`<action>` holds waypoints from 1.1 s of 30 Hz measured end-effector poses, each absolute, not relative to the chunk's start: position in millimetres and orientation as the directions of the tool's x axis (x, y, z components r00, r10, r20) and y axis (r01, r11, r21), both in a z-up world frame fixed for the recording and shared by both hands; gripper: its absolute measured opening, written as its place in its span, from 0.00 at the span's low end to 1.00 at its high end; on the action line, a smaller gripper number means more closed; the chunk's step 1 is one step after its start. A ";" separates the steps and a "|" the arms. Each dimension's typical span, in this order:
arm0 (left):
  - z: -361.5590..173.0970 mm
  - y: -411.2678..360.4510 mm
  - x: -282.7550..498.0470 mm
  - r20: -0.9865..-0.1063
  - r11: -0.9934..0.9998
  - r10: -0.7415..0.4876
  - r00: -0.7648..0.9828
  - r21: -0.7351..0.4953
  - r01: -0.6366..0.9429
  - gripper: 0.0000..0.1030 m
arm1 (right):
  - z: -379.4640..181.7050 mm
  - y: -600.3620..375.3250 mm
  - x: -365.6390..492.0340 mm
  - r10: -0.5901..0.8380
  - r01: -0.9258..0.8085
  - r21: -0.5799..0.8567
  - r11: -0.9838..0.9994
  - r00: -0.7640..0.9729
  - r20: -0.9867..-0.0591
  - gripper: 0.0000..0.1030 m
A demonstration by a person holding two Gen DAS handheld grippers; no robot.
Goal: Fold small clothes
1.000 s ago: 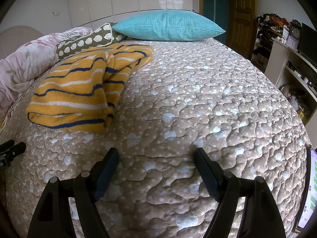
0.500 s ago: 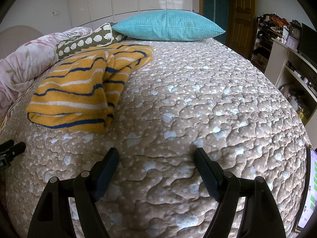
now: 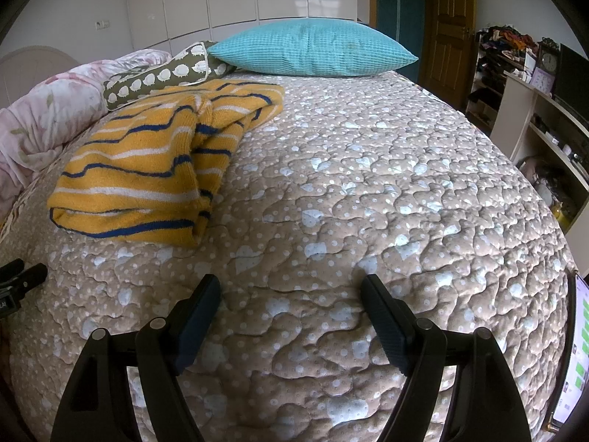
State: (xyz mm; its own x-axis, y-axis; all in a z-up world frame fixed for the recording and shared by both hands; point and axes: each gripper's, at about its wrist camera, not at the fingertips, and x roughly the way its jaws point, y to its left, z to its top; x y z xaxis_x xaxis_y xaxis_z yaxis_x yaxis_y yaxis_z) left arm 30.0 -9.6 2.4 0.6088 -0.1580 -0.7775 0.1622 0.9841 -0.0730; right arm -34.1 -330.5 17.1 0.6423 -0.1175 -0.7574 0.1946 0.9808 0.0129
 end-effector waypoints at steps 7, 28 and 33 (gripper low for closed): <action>2.1 -9.3 30.2 -0.779 0.986 -0.146 0.610 -0.062 0.157 0.96 | 16.8 -330.8 -34.2 -0.120 0.196 0.010 0.981 0.641 -0.758 0.81; 0.7 -11.6 31.5 -0.813 0.999 -0.047 0.580 -0.023 0.049 1.00 | 16.1 -332.8 -34.2 -0.126 0.199 0.003 0.980 0.634 -0.763 0.83; 1.5 -9.6 28.5 -0.805 0.998 -0.069 0.589 -0.048 0.052 1.00 | 43.9 -339.7 -49.2 -0.118 0.215 0.047 0.976 0.694 -0.710 0.82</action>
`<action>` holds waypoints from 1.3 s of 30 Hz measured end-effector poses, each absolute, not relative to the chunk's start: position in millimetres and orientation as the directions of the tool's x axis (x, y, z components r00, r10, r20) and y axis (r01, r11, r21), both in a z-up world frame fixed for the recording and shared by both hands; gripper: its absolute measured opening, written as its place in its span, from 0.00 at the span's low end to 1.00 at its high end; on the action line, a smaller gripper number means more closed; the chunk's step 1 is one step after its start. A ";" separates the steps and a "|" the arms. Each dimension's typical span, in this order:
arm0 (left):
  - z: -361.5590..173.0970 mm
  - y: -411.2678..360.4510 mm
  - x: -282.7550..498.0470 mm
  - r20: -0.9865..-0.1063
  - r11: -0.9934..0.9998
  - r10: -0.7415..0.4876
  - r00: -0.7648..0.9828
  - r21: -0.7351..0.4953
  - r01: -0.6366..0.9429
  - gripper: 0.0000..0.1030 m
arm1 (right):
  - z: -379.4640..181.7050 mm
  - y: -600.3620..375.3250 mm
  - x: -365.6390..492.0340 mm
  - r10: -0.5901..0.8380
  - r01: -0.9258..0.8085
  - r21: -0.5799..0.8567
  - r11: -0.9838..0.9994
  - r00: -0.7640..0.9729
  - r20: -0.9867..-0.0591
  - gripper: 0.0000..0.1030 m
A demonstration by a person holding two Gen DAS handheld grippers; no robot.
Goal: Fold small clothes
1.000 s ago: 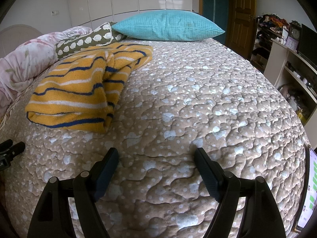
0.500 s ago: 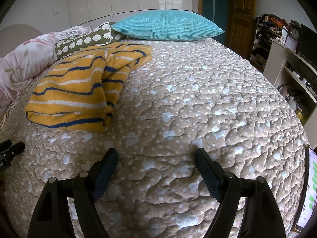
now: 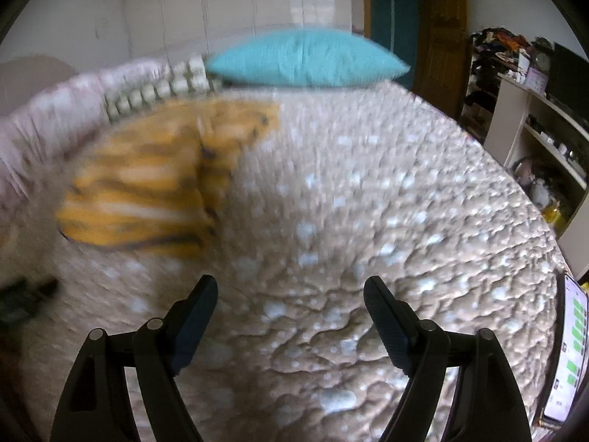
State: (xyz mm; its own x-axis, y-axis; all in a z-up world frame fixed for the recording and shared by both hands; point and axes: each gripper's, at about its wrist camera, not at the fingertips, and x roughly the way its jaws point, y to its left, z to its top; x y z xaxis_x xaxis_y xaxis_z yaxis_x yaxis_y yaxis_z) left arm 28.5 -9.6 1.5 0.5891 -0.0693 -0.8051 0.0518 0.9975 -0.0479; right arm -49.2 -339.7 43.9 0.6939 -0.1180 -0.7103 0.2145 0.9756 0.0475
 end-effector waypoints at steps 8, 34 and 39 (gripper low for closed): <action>1.9 -9.9 26.0 -0.796 0.997 -0.078 0.600 -0.056 0.056 1.00 | 107.8 -308.4 0.4 0.055 0.024 0.114 0.993 0.762 -0.645 0.24; 3.3 -4.0 23.6 -0.778 0.992 -0.128 0.614 -0.109 0.069 1.00 | 72.6 -292.4 139.4 -0.024 0.170 0.082 0.982 0.545 -0.838 0.22; 3.3 -3.2 23.6 -0.778 0.991 -0.131 0.614 -0.110 0.071 1.00 | 103.9 -253.6 119.9 0.114 0.028 0.168 0.985 0.628 -0.770 0.25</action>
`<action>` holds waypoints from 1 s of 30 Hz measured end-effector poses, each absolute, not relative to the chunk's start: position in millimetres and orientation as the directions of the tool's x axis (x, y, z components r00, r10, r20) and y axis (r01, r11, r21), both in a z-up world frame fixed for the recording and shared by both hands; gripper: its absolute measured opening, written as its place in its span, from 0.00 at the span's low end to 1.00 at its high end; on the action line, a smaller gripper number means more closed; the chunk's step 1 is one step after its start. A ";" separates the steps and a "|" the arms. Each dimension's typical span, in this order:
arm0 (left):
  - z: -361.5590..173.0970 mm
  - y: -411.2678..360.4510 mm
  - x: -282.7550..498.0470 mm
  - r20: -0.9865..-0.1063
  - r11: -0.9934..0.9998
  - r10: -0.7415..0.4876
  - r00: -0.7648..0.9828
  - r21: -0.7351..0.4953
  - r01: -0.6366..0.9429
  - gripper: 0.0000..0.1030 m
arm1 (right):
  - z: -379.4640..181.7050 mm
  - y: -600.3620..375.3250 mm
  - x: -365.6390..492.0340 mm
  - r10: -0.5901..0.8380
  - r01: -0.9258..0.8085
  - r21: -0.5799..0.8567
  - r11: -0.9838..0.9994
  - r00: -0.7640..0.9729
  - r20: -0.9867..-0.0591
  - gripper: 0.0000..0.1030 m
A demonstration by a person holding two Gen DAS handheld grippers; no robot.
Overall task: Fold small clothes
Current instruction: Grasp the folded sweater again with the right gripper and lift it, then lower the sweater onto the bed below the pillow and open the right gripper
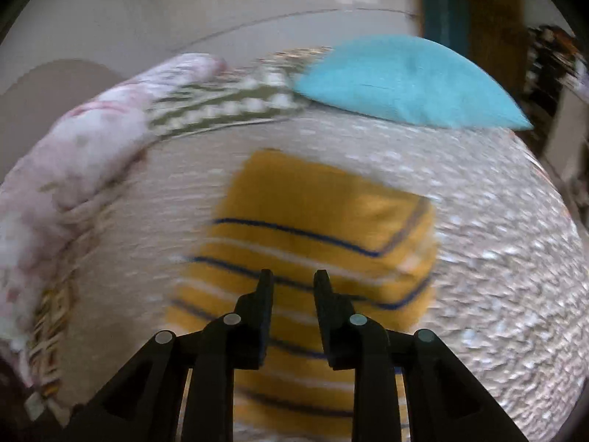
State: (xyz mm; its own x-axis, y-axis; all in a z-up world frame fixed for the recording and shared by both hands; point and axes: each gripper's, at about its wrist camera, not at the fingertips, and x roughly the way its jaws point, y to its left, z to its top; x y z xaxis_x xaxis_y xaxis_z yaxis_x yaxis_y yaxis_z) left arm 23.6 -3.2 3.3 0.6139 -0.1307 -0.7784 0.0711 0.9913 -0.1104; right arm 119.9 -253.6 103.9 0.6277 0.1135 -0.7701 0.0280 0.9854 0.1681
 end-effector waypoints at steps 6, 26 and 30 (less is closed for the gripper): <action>3.2 -2.7 23.6 -0.778 0.991 -0.131 0.614 -0.111 0.071 1.00 | 67.8 -203.4 123.6 0.317 -0.100 0.311 0.945 0.511 -0.799 0.25; 76.4 2.3 -47.1 -0.625 0.994 0.068 0.777 -0.023 -0.106 0.99 | 98.4 -337.4 -117.5 0.135 0.101 0.294 0.951 0.718 -0.683 0.42; 142.9 -19.0 -103.2 -0.393 0.979 0.200 0.897 0.109 -0.171 1.00 | 116.0 -339.4 -133.9 0.113 0.110 0.299 0.948 0.761 -0.639 0.45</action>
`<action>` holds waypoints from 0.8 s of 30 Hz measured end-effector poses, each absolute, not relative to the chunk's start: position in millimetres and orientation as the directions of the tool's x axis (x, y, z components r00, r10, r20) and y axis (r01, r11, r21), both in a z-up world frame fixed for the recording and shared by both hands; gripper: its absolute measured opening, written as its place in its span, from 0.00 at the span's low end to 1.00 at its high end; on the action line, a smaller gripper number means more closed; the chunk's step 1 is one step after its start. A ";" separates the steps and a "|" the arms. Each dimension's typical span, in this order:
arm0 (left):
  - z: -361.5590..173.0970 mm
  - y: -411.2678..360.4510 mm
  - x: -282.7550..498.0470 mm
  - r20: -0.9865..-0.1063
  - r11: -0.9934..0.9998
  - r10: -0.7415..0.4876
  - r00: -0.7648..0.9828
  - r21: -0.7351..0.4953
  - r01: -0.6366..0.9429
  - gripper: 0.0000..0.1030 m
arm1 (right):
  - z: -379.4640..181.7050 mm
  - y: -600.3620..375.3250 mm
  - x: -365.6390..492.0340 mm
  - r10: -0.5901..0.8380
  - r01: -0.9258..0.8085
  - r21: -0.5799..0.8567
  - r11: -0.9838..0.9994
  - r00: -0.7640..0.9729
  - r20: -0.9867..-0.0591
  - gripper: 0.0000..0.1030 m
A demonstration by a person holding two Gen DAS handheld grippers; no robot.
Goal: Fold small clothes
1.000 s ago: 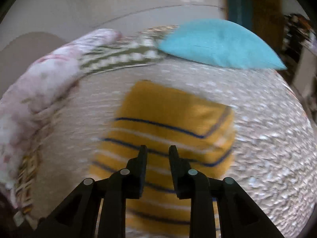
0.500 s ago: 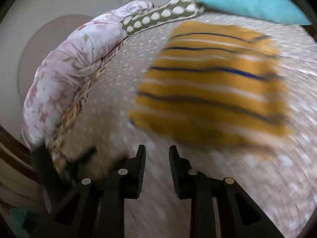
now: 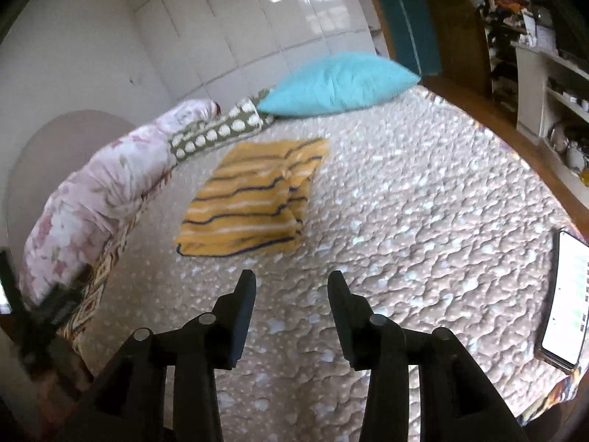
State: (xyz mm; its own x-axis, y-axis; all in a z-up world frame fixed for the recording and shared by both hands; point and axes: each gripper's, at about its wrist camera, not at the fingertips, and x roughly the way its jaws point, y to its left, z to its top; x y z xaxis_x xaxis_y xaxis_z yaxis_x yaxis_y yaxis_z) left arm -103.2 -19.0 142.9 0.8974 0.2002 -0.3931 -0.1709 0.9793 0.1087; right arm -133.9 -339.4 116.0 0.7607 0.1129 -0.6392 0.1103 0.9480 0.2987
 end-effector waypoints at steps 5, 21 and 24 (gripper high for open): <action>171.9 -34.3 -132.4 -0.338 0.999 0.051 0.940 0.019 -0.047 1.00 | 124.8 -324.1 -152.8 0.050 0.100 0.210 0.973 0.793 -0.608 0.56; 109.2 -68.1 -120.1 -0.632 0.996 -0.048 0.774 0.032 0.088 1.00 | 89.8 -305.9 -141.1 -0.025 0.133 0.104 0.986 0.723 -0.691 0.64; 101.7 -67.7 -115.5 -0.670 0.995 -0.067 0.740 0.011 0.101 1.00 | 85.0 -303.6 -139.4 -0.034 0.135 0.089 0.987 0.711 -0.702 0.66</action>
State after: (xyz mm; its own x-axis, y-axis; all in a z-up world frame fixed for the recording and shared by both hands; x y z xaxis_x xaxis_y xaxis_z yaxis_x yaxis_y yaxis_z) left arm -115.5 -67.7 101.7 0.7395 -0.0673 -0.6698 0.1006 0.9949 0.0111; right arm -139.4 -303.6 85.0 0.7111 -0.0339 -0.7023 0.1348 0.9869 0.0888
